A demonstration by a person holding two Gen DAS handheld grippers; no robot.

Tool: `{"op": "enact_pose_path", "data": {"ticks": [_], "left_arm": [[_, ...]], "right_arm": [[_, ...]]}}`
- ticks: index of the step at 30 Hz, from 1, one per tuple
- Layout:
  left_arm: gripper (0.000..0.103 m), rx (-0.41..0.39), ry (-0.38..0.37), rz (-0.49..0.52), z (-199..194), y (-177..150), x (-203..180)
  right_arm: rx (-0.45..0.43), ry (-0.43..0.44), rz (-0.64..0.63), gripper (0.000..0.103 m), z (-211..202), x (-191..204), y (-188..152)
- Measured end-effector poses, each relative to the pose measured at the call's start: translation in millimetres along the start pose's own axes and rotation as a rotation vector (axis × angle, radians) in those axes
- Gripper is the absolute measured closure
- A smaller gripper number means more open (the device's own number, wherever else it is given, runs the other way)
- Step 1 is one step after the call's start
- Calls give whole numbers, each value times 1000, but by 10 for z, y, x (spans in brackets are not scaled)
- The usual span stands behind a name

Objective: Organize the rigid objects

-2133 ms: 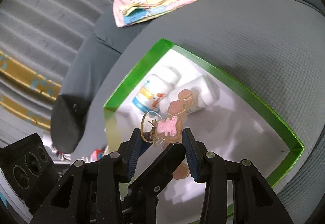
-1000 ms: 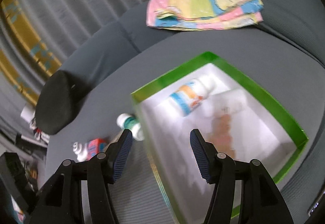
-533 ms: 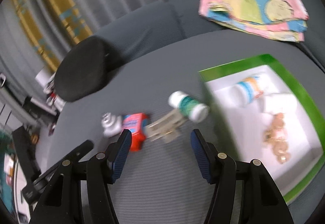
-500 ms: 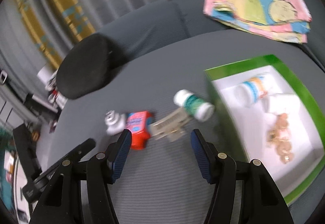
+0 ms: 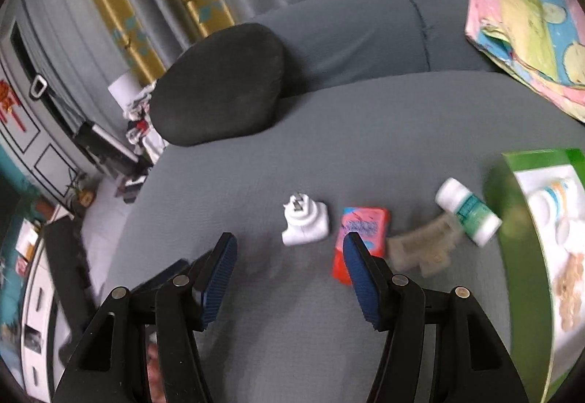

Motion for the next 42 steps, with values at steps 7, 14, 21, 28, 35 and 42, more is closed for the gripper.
{"op": "enact_pose_path", "data": {"ticks": [7, 14, 21, 28, 35, 42], "left_arm": [[26, 11, 86, -41, -41, 17, 342], [26, 13, 64, -115, -119, 110, 583], [26, 13, 81, -130, -190, 132, 709], [26, 7, 81, -133, -241, 116, 737], [26, 26, 75, -105, -208, 59, 638], [26, 87, 76, -67, -39, -118, 463]], "right_arm": [[113, -125, -26, 41, 781, 28, 132], [191, -228, -33, 41, 1268, -104, 75], [195, -247, -61, 47, 1477, -74, 5], [197, -156, -64, 57, 1315, 86, -113], [207, -120, -94, 57, 784, 223, -366], [229, -154, -84, 57, 489, -28, -892]]}}
Point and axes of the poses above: each gripper's, at about its wrist camera, not at the fingertips, and z roughly the way its jaws point, x to its left, y to its top, the point moved 7 cm from there along z, roughly the way its jaws point, and after that the axes turned 2 degrees about z, right-handed, at the moved point
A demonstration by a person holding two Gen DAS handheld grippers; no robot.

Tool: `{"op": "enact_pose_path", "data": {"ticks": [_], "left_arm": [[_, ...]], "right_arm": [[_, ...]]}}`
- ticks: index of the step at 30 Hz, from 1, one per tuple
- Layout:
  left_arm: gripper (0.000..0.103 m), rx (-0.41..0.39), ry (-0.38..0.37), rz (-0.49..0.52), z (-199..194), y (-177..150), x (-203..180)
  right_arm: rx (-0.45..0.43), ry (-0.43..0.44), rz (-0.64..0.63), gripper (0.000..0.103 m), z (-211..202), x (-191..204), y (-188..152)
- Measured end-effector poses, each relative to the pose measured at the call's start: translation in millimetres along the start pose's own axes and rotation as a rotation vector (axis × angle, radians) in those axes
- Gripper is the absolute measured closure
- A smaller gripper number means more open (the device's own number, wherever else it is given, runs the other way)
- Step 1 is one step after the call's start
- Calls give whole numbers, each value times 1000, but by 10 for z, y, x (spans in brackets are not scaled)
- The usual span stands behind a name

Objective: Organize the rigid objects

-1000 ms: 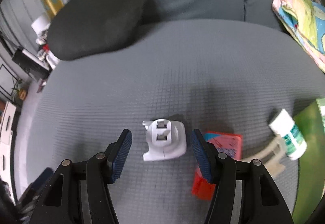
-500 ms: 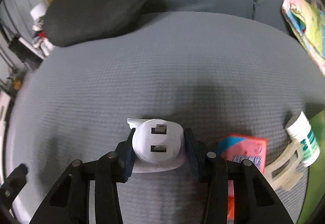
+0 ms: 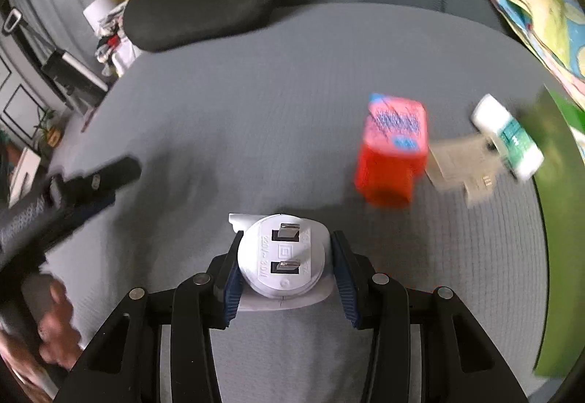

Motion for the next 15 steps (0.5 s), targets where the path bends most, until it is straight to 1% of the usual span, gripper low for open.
{"op": "enact_pose_path", "data": {"ticks": [2, 3, 4, 5, 7, 10, 11, 13, 15], "left_arm": [[26, 11, 10, 22, 39, -47, -49], [26, 17, 12, 32, 57, -79, -81], [26, 25, 8, 42, 69, -106, -107], [26, 36, -1, 53, 80, -152, -146], [26, 46, -17, 70, 85, -198, -189], [26, 58, -31, 94, 95, -264, -264], [26, 71, -57, 90, 104, -286, -289], [26, 83, -89, 92, 99, -307, -323], [26, 89, -111, 122, 82, -347, -379]], "right_arm": [[-1, -17, -16, 57, 36, -14, -36], [-8, -21, -21, 55, 37, -17, -43], [-20, -11, -17, 47, 23, -33, -35], [-32, 5, -7, 36, 0, -40, -11], [-54, 60, 14, 27, -87, -65, 15], [-65, 162, 44, 26, -225, -105, 47], [-79, 186, 60, 26, -288, -139, 80], [-107, 209, 95, 26, -397, -258, 94], [-113, 245, 139, 26, -445, -365, 144]]}}
Point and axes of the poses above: each gripper's, at about its wrist camera, not at the fingertips, and z roughly the way its jaws point, x to its left, y to its top, the point moved 7 cm from there along z, roughly the way its jaws point, and after that the axes turned 2 degrees about z, right-handed, at the moved point
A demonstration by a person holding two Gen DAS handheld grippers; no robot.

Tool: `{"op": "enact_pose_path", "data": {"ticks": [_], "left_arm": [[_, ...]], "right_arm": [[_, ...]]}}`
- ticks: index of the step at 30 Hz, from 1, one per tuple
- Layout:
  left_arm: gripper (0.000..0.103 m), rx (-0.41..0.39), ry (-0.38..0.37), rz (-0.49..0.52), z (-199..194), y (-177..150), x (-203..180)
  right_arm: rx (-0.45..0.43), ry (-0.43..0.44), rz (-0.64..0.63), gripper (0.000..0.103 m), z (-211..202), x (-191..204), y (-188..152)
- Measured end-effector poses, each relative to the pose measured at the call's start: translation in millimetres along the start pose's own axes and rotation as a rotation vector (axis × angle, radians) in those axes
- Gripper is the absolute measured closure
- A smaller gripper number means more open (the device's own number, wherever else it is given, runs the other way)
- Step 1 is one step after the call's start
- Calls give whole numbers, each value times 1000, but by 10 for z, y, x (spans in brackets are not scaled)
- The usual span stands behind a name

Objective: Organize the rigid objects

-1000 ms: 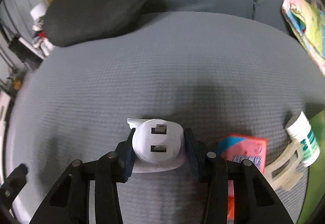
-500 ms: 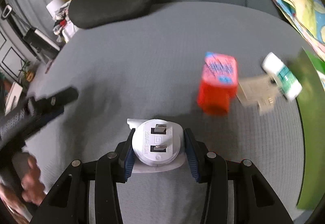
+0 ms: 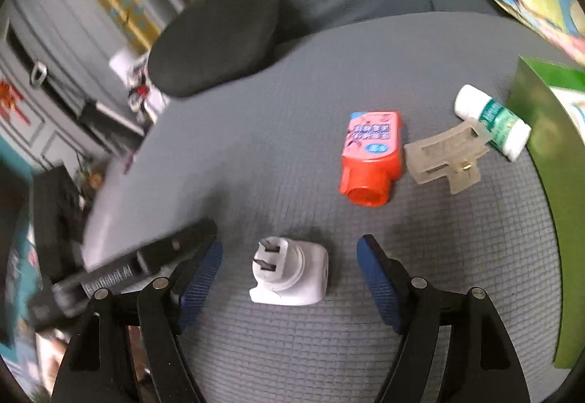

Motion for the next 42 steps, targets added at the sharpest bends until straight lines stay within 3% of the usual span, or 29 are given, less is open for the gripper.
{"op": "enact_pose_path", "data": {"ticks": [4, 8, 13, 24, 27, 29, 33, 35, 42], "left_arm": [[26, 51, -81, 65, 52, -107, -164], [26, 95, -150, 123, 93, -231, -360], [26, 127, -130, 162, 195, -334, -473], [28, 159, -163, 178, 386, -385, -690], [34, 157, -177, 185, 403, -380, -754], [43, 163, -196, 184, 423, -389, -793], [52, 138, -164, 205, 424, -370, -824], [60, 133, -190, 219, 405, -366, -886], [60, 80, -183, 268, 314, -314, -1054]], "right_arm": [[30, 122, 129, 26, -41, -177, 83], [74, 156, 176, 26, 78, -252, 69], [128, 187, 200, 26, 339, -161, -8], [207, 192, 215, 26, 634, -122, -150], [203, 200, 219, 26, 646, -148, -149], [204, 202, 213, 35, 636, -163, -165], [204, 198, 213, 40, 625, -210, -194], [201, 199, 212, 45, 604, -223, -200], [143, 226, 207, 45, 395, -246, -143]]}}
Point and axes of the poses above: each gripper's, at about its wrist camera, not at the fingertips, and z roughly the way its jaws point, x to its left, y to its top, the point moved 7 cm from there along z, roughly the way its jaws point, and after that the axes turned 2 degrees about z, right-handed, at the moved point
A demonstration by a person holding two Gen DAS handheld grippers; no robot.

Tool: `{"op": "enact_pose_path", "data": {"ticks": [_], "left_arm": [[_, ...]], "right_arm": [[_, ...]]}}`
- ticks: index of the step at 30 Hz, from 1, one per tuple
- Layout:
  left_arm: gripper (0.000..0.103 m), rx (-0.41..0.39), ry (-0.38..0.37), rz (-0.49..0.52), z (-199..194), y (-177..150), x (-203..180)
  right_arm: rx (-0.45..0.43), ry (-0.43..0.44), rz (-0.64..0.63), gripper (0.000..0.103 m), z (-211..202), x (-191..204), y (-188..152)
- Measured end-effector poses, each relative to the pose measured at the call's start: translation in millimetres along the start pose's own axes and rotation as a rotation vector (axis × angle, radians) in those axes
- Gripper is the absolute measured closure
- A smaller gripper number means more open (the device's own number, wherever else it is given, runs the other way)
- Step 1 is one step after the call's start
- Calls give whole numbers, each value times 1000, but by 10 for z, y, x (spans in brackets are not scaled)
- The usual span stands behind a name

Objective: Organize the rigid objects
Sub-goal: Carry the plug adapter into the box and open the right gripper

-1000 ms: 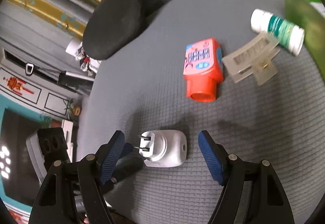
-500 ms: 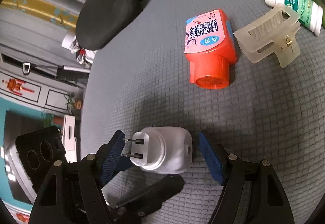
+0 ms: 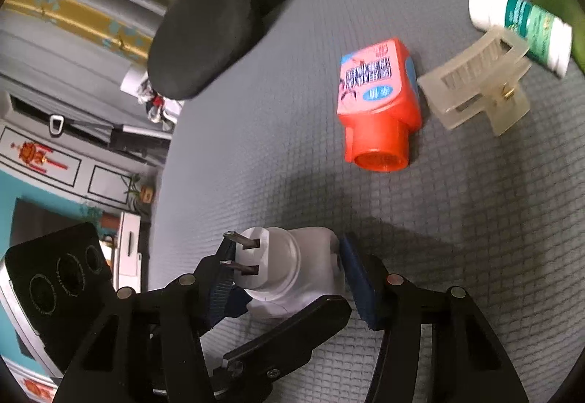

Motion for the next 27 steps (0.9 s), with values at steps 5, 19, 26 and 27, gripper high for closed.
{"op": "enact_pose_path", "data": {"ticks": [5, 19, 26, 27], "left_arm": [[60, -44, -3, 54, -52, 94, -199], [60, -135, -48, 216, -61, 289, -904], [60, -147, -87, 301, 24, 362, -1294], [60, -146, -94, 310, 40, 364, -1345]], "right_arm": [[-60, 14, -20, 45, -213, 48, 50], [-259, 34, -42, 45, -1025, -10, 158], [-352, 23, -24, 45, -1432, -180, 214], [-363, 19, -19, 45, -1480, -206, 227]]}}
Point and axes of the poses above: each gripper's, at about its wrist camera, not at the fingertips, and z roughly the way its jaws point, x to its left, y to its top, the point moved 7 cm from there along z, roughly the way its jaws point, and after that the axes turned 2 degrees about z, right-handed, at the moved point
